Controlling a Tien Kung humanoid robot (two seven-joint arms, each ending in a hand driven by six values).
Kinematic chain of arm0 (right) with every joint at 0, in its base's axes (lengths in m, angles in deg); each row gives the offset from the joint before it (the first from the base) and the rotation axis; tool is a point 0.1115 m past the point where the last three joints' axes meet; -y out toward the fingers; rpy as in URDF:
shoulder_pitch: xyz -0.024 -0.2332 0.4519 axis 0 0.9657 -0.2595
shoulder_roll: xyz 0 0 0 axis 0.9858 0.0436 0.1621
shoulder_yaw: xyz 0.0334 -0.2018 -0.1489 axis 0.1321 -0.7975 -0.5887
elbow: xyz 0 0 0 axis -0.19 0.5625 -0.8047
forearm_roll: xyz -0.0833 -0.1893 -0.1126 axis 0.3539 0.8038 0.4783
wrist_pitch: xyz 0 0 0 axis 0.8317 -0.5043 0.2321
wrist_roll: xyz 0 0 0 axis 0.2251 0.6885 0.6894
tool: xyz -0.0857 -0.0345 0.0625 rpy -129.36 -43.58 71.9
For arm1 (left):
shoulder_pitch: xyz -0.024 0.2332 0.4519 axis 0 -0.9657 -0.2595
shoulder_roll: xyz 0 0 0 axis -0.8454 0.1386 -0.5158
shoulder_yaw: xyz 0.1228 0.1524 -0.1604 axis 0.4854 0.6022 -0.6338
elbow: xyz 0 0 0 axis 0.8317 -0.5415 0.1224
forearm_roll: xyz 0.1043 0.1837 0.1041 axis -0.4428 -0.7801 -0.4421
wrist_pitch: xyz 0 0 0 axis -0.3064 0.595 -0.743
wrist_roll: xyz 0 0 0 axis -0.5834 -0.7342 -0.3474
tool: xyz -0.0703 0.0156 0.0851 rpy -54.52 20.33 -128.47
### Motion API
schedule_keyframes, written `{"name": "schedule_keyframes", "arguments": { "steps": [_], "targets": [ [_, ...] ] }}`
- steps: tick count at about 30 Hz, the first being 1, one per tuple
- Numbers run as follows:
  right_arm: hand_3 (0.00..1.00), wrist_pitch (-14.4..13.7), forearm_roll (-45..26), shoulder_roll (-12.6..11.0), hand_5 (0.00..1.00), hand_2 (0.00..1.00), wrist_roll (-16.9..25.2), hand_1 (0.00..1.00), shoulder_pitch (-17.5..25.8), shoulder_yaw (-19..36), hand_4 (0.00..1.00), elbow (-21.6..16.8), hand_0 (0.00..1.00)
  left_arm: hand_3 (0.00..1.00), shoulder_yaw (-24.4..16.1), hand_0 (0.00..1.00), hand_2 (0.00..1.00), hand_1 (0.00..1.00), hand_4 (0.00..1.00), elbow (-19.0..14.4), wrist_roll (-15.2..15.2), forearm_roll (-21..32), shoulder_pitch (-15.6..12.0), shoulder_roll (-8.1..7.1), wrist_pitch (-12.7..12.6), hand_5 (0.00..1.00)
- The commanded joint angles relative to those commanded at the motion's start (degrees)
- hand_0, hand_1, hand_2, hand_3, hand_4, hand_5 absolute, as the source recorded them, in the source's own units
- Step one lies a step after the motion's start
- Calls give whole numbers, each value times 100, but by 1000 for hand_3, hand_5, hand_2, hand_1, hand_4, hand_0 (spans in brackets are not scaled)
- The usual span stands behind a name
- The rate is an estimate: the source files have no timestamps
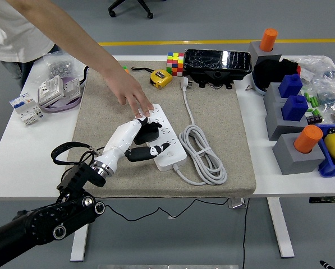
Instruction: Put the plug near the board,insert it into the board,press the button,pull the plug out
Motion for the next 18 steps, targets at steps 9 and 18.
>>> {"name": "schedule_keyframes", "arguments": {
  "steps": [9, 18],
  "targets": [
    [551, -17, 28, -13, 410, 642, 21, 633, 13, 79, 891, -4, 525, 657, -130, 719, 713, 728, 834, -585, -78, 8, -51, -95, 21, 467],
    [551, -13, 27, -31, 410, 642, 18, 634, 38, 38, 891, -14, 523, 651, -303, 594, 648, 629, 836, -1720, 174, 171, -196, -386, 416, 467]
  ]
}}
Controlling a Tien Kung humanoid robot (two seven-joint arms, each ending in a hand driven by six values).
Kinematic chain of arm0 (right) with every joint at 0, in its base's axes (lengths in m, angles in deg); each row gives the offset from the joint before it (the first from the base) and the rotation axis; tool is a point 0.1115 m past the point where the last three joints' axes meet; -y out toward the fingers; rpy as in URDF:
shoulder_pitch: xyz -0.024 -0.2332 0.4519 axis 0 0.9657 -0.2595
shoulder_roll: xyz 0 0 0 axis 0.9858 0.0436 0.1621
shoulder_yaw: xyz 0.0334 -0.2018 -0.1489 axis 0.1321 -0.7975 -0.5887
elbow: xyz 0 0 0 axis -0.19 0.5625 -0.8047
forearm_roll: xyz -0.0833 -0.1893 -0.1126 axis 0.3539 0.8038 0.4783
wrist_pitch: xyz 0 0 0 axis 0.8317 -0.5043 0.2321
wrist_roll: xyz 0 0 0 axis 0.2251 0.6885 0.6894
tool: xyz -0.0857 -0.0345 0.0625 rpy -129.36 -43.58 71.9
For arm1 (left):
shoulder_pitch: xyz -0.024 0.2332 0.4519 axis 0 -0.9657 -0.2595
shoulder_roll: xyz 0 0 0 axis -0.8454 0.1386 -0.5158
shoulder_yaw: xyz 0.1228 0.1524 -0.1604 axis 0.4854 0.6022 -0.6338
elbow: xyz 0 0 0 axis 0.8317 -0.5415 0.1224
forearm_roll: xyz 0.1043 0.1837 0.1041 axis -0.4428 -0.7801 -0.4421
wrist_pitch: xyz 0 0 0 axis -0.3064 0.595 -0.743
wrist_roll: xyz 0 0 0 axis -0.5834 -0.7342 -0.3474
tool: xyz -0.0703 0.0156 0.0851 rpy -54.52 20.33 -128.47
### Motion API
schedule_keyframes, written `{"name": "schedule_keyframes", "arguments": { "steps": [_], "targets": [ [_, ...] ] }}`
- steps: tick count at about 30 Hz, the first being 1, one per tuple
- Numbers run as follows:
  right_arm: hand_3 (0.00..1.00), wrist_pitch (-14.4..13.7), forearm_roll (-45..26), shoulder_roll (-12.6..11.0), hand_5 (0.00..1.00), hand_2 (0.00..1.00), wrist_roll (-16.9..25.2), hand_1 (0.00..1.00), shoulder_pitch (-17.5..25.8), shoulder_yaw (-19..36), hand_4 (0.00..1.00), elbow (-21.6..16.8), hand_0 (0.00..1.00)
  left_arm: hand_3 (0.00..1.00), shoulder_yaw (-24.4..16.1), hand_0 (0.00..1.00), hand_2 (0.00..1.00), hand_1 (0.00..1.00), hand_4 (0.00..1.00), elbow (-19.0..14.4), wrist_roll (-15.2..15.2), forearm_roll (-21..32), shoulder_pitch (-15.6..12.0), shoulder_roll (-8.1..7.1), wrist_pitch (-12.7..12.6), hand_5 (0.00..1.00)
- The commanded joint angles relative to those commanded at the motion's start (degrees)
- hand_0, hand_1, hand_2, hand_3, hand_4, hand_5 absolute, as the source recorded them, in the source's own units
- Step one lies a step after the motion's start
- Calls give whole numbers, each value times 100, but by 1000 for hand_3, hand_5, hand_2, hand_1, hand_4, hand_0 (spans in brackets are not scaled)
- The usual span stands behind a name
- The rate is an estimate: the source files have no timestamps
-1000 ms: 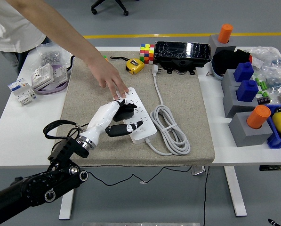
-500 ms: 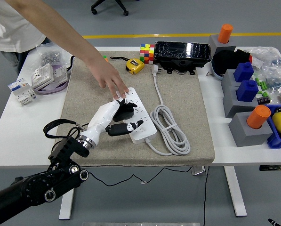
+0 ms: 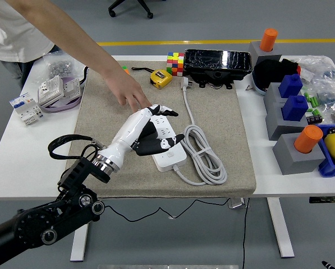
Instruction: Put the plug near the board,insert it into the board,press the button,pull the plug out
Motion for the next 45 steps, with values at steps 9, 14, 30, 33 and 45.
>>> {"name": "schedule_keyframes", "arguments": {
  "steps": [9, 14, 30, 33, 45],
  "targets": [
    [551, 2, 9, -22, 410, 641, -12, 633, 1, 17, 892, -1, 523, 700, 41, 148, 245, 130, 804, -645, 1371, -582, -61, -266, 1207, 216],
    [551, 4, 3, -30, 410, 641, -14, 633, -4, 0, 892, -6, 523, 700, 95, 148, 245, 130, 804, -683, 2013, -962, -24, -259, 1686, 216],
    [552, 4, -15, -42, 410, 640, -13, 633, -11, -50, 892, -5, 524, 895, 176, 76, 127, 68, 738, -542, 2839, -1124, 24, -226, 2200, 115],
    [552, 4, -15, -42, 410, 639, -13, 633, -9, -49, 892, -5, 524, 890, 191, 75, 127, 67, 739, -482, 2846, -1097, 26, -213, 2219, 119],
    [552, 8, -1, -31, 410, 640, -10, 633, 6, -18, 892, -7, 523, 877, 235, 75, 125, 67, 737, -273, 2937, -1057, 18, -146, 2291, 120]
  ]
}}
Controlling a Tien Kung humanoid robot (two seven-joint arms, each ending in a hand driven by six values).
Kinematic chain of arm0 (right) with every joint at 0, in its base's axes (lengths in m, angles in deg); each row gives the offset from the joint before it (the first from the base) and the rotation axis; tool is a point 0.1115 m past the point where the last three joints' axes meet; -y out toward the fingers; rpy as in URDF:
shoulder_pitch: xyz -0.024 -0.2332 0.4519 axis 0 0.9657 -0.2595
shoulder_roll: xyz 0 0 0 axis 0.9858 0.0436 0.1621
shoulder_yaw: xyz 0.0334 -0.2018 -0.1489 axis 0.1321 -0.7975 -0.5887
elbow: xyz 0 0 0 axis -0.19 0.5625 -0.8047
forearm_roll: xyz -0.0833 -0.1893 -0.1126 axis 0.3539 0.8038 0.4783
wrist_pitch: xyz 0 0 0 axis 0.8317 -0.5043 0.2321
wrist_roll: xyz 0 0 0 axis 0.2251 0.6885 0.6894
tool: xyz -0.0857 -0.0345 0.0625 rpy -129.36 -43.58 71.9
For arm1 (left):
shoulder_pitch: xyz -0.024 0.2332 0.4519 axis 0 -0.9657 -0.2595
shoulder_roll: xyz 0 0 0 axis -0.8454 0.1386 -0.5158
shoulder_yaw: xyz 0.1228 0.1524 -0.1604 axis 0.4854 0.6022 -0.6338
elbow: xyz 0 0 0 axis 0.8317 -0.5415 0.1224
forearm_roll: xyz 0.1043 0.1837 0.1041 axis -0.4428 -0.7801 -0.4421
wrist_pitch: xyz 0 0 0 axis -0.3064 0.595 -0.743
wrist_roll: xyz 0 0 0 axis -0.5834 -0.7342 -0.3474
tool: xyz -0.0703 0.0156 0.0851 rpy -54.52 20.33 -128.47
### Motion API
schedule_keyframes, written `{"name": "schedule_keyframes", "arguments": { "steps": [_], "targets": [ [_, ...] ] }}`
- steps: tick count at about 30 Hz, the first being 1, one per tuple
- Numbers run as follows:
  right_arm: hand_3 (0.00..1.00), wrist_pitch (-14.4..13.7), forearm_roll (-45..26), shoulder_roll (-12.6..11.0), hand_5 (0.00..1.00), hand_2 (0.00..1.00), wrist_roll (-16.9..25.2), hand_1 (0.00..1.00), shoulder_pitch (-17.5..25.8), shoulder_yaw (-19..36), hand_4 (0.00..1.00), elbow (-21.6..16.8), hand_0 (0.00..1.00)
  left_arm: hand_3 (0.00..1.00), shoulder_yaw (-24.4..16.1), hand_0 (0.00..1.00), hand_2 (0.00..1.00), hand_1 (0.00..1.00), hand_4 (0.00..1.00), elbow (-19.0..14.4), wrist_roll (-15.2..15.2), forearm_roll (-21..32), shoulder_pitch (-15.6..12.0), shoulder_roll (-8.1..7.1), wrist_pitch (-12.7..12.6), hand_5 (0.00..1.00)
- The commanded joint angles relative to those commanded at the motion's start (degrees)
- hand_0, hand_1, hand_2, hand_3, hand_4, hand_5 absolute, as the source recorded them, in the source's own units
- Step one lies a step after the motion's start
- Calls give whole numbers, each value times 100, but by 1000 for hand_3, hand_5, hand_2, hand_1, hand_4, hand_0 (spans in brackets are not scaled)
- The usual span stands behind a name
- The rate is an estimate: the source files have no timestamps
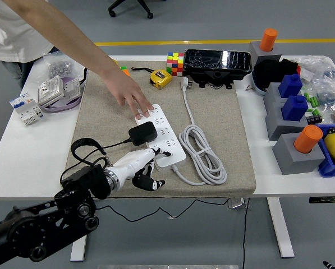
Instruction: Put the plug near the board,insert it into the board,press the button,pull the plug out
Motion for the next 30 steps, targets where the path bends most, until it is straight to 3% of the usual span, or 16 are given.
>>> {"name": "schedule_keyframes", "arguments": {
  "steps": [5, 6, 11, 12, 17, 18, 23, 24, 25, 29, 30],
  "targets": [
    [552, -1, 8, -1, 410, 640, -1, 633, 8, 31, 892, 2, 523, 877, 10, 75, 125, 67, 737, -11, 103, -26, -2, -7, 78, 120],
    [552, -1, 12, -2, 410, 640, 0, 633, 9, 36, 892, 1, 523, 811, 3, 75, 125, 66, 740, -19, 93, -18, -4, -7, 70, 126],
    [552, -6, 25, -2, 410, 640, 7, 633, 9, 57, 892, -4, 523, 811, -178, 75, 125, 66, 740, -155, -381, 524, -57, -32, -230, 126],
    [552, -4, 24, 0, 410, 640, 5, 633, 9, 51, 892, -1, 523, 603, -224, 106, 153, 57, 744, -187, -584, 739, -58, -42, -377, 162],
    [552, -3, 20, 0, 410, 640, 6, 633, 3, 27, 892, -4, 523, 603, -275, 106, 153, 57, 744, -123, -1396, 1368, -56, -39, -992, 162],
    [552, -3, 20, 0, 410, 640, 5, 633, -2, 25, 892, -5, 523, 586, -280, 165, 210, 107, 749, -80, -1577, 1502, -59, -35, -1130, 181],
    [552, -4, 13, 4, 410, 640, 4, 633, -10, 21, 892, 1, 523, 586, -269, 165, 210, 107, 749, 200, -2536, 2420, -72, -3, -1885, 181],
    [552, -4, 12, 4, 410, 640, 3, 633, -9, 22, 892, 3, 523, 555, -277, 245, 336, 219, 733, 259, -2747, 2644, -78, 5, -2017, 177],
    [552, -3, 13, 4, 410, 640, 3, 633, -8, 24, 892, 3, 523, 555, -289, 245, 336, 219, 733, 312, -2973, 2901, -85, 14, -2133, 177],
    [552, -3, 13, 5, 410, 640, 1, 633, -3, 18, 892, 10, 523, 555, -376, 245, 336, 219, 733, 466, -3583, 3823, -130, 32, -2361, 177],
    [552, -3, 13, 5, 410, 640, 2, 633, -2, 17, 892, 10, 523, 540, -386, 308, 403, 281, 731, 487, -3649, 3985, -134, 31, -2395, 185]
  ]
}}
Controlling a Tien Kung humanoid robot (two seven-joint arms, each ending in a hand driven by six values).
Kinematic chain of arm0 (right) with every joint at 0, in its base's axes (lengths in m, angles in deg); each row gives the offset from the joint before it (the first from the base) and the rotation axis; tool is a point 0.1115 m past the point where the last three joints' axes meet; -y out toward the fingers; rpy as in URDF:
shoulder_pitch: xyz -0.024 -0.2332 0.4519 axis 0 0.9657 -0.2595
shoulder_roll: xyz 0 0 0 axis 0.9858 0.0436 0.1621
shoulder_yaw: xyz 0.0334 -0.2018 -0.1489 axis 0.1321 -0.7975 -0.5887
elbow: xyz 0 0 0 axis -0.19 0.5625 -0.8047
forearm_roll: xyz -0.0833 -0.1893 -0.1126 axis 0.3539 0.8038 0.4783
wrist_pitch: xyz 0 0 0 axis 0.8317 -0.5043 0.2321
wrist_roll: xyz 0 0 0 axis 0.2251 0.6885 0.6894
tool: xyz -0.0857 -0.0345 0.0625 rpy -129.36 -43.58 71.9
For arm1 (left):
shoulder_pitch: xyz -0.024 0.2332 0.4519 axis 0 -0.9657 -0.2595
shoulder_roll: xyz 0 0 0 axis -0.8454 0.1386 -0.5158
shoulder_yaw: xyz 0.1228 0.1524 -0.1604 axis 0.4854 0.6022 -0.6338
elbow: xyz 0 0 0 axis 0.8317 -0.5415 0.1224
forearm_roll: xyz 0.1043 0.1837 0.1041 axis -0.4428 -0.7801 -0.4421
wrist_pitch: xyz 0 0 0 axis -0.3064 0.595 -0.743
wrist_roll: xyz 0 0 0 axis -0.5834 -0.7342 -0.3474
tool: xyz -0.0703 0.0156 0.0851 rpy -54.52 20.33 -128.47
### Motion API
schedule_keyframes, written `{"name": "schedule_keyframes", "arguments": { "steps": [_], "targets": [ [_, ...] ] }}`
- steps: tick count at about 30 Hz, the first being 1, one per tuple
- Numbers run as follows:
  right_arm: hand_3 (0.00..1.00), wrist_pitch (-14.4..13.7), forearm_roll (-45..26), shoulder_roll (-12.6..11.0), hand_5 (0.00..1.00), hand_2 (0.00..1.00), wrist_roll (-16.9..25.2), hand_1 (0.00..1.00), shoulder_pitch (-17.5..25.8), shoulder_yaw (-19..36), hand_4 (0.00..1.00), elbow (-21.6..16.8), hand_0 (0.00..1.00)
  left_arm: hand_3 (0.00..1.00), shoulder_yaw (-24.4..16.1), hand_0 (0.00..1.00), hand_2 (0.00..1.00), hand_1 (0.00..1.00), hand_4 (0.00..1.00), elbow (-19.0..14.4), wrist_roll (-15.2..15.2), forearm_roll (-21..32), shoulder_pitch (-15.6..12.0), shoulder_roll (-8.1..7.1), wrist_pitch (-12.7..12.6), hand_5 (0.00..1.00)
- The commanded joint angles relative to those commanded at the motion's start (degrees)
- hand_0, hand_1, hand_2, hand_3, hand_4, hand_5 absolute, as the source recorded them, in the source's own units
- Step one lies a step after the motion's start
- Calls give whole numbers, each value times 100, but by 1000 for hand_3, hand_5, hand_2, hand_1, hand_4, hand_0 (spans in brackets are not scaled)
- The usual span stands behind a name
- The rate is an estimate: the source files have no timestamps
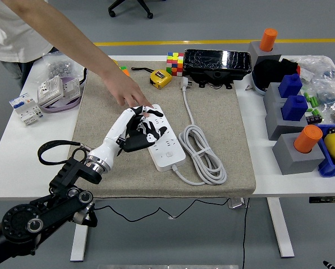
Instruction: Put the plug near the board,insert it into the board,press the button,pull the plug out
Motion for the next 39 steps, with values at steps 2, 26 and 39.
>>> {"name": "schedule_keyframes", "arguments": {
  "steps": [2, 26, 39],
  "targets": [
    [552, 1, 0, 2, 410, 640, -1, 633, 1, -1, 892, 0, 523, 540, -22, 308, 403, 281, 731, 31, -59, 211, -11, -3, -28, 185],
    [552, 2, 17, -1, 411, 640, -1, 633, 9, 17, 893, -9, 524, 620, -142, 143, 110, 77, 747, -385, 1514, -1439, -32, -47, 1050, 190],
    [552, 7, 7, -17, 411, 640, 3, 633, -11, 12, 892, -10, 523, 779, 8, 105, 113, 59, 741, -489, 2999, -3042, 59, -28, 2086, 193]
  ]
}}
